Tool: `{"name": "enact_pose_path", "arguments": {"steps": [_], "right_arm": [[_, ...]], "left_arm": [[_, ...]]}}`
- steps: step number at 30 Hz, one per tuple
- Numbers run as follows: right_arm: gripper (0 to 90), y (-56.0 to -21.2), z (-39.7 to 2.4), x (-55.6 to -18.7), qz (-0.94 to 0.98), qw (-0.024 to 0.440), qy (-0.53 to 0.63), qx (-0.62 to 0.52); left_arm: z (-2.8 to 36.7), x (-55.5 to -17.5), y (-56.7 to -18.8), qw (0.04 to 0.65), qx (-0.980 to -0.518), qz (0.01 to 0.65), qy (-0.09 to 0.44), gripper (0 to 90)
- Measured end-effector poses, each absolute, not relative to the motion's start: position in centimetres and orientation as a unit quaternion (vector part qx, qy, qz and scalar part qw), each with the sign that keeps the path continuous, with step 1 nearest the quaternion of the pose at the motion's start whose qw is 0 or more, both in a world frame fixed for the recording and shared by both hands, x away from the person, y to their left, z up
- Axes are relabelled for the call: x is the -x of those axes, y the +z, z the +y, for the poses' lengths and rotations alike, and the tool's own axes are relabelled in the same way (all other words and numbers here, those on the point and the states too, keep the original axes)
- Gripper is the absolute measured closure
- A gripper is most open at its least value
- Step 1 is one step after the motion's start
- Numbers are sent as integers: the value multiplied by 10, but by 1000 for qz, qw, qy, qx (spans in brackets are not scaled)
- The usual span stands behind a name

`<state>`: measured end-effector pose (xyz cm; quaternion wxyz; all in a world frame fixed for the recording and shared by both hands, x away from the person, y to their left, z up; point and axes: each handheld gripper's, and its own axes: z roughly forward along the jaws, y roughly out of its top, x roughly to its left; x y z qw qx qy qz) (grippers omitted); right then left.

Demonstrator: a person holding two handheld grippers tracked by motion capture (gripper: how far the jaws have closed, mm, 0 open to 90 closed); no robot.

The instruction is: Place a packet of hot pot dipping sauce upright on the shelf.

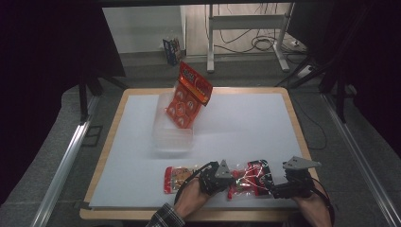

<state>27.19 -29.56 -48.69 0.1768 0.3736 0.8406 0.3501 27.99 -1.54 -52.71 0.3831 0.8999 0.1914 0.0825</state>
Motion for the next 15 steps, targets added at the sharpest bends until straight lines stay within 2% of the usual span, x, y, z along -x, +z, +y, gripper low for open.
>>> {"name": "enact_pose_path", "arguments": {"steps": [15], "right_arm": [[0,-491,-290,-272,843,128,358,-381]], "left_arm": [[-12,-279,-531,377,-902,195,78,900]]}}
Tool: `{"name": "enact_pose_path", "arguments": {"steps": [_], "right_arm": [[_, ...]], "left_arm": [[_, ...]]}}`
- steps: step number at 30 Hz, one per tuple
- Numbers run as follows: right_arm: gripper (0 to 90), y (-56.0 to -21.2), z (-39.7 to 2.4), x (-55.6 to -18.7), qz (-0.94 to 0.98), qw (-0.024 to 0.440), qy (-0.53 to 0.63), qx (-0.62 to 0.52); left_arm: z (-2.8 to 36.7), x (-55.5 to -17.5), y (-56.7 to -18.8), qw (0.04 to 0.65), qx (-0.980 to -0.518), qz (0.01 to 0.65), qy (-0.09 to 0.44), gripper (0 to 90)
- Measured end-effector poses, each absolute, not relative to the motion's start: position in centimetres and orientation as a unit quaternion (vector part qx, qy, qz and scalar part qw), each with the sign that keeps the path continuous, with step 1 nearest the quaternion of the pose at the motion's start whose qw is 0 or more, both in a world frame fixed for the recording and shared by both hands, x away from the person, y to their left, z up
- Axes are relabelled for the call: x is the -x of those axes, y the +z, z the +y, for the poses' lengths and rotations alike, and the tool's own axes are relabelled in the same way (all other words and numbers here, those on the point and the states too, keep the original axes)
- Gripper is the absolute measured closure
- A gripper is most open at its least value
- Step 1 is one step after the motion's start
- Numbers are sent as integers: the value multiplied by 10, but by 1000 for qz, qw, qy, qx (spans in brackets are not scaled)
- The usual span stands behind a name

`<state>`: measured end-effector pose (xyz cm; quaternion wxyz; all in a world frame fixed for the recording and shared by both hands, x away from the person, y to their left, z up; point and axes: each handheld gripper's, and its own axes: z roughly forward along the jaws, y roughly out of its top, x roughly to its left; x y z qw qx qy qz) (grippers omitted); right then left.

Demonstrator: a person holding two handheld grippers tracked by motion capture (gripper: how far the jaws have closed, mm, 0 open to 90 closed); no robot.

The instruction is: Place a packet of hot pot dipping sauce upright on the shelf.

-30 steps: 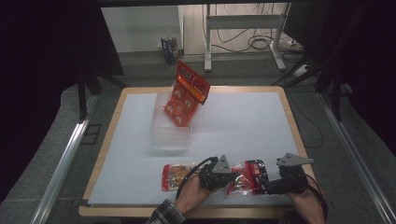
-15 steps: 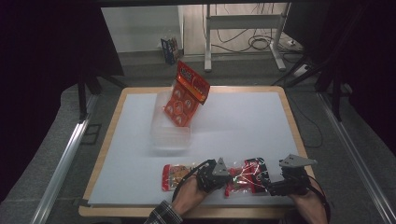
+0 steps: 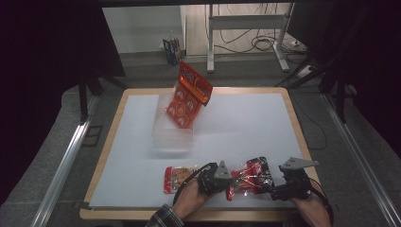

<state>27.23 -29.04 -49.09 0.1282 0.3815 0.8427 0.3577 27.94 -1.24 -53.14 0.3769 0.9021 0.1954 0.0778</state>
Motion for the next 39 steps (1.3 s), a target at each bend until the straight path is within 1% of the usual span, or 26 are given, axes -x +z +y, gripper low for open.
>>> {"name": "enact_pose_path", "arguments": {"steps": [7,11,14,16,21,24,28,31,35,39], "right_arm": [[0,-493,-278,-274,852,101,352,-373],[0,-499,-270,-279,856,60,355,-372],[0,-501,-262,-281,861,47,349,-366],[23,-502,-257,-283,863,39,345,-366],[121,-502,-248,-289,858,17,358,-368],[174,-498,-245,-290,852,12,371,-369],[270,-497,-243,-293,843,1,383,-378],[352,-501,-239,-295,840,-27,386,-381],[472,-497,-237,-295,841,-11,384,-382],[566,-495,-236,-296,830,-26,388,-400]], "left_arm": [[-12,-280,-531,373,-903,198,75,900],[-12,-280,-532,373,-903,198,73,900],[-12,-280,-532,374,-903,199,73,900],[-12,-280,-532,373,-903,199,73,900],[-11,-280,-532,370,-905,196,74,900],[-12,-280,-532,373,-903,198,74,900],[-10,-282,-533,381,-899,206,62,900],[-10,-282,-533,379,-900,206,61,900],[-10,-282,-533,380,-899,209,61,900],[-9,-282,-531,380,-899,209,59,898]]}}
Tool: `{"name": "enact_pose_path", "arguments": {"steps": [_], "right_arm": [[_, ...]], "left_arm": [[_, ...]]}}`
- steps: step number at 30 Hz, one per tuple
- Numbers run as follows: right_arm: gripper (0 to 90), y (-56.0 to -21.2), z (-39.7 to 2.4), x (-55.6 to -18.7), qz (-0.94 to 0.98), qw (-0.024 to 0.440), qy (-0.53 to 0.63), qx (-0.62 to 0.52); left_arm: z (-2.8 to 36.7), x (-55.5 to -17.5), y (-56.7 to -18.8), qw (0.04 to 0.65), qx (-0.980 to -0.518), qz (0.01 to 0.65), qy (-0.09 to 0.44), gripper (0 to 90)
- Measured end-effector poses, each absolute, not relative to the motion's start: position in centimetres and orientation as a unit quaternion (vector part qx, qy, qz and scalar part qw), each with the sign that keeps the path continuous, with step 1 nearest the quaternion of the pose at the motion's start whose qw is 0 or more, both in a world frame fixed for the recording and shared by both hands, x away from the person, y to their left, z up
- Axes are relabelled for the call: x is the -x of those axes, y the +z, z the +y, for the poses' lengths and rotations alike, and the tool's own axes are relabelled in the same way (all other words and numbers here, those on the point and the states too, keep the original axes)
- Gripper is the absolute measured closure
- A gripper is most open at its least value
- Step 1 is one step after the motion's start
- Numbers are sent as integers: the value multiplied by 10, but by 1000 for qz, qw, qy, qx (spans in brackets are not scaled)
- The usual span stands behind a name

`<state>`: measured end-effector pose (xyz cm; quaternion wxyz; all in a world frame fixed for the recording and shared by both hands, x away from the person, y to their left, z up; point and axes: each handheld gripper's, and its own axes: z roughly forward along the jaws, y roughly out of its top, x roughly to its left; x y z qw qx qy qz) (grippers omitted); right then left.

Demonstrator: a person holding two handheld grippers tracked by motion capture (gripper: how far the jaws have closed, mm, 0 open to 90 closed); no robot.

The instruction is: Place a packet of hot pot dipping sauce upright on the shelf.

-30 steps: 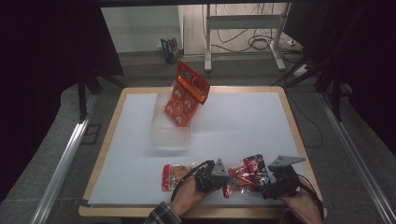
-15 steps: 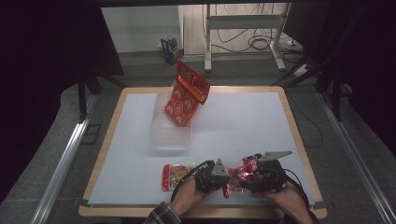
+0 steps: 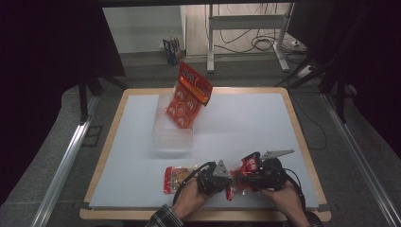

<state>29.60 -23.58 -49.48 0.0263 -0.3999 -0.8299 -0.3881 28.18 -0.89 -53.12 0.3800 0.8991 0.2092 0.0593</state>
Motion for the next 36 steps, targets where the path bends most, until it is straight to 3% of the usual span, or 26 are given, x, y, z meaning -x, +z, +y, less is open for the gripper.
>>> {"name": "enact_pose_path", "arguments": {"steps": [3,10,29,36], "right_arm": [[611,-493,-235,-297,-822,37,-397,407],[670,-478,-233,-300,-818,32,-419,393],[674,-447,-232,-304,-832,-14,-427,352],[674,-443,-231,-310,-838,-31,-422,344]], "left_arm": [[-6,-282,-529,393,-893,213,51,886],[-1,-280,-517,408,-886,210,65,746],[31,-270,-510,428,-867,241,85,289],[40,-262,-507,430,-864,240,104,162]]}}
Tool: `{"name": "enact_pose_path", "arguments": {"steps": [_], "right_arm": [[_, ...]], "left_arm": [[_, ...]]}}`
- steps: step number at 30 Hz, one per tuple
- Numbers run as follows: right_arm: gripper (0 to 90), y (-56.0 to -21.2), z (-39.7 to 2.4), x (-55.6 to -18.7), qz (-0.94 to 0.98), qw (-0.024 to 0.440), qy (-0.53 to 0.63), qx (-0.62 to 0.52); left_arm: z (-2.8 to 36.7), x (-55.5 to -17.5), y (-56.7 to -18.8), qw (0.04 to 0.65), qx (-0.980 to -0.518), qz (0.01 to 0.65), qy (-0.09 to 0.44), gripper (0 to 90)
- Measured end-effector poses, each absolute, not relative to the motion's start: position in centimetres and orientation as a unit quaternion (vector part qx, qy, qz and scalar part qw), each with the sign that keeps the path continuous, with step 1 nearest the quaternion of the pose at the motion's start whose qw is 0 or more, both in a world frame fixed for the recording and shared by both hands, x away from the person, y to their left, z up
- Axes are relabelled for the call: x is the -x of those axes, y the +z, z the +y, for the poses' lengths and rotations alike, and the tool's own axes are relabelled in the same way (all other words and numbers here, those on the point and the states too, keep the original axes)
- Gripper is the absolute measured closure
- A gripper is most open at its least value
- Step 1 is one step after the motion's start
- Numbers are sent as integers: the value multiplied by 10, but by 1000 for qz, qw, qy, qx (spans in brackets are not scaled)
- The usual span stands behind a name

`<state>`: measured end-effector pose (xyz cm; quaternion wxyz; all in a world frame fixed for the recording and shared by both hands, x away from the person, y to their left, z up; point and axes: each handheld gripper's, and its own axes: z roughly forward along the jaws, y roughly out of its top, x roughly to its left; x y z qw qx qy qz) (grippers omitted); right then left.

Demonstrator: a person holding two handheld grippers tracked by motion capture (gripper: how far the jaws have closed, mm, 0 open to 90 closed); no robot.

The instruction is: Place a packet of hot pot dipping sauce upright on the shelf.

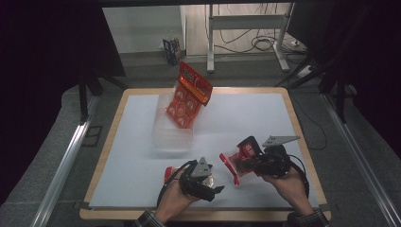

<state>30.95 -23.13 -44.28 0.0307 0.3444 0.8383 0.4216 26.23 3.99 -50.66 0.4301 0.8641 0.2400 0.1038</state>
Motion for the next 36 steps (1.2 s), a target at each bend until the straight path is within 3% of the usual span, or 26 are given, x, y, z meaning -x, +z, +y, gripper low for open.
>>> {"name": "enact_pose_path", "arguments": {"steps": [11,36], "right_arm": [[673,-432,-227,-322,844,51,420,-331],[674,-412,-195,-355,855,64,419,-299]], "left_arm": [[68,-259,-504,446,-847,274,94,61],[112,-242,-513,421,-842,311,128,24]]}}
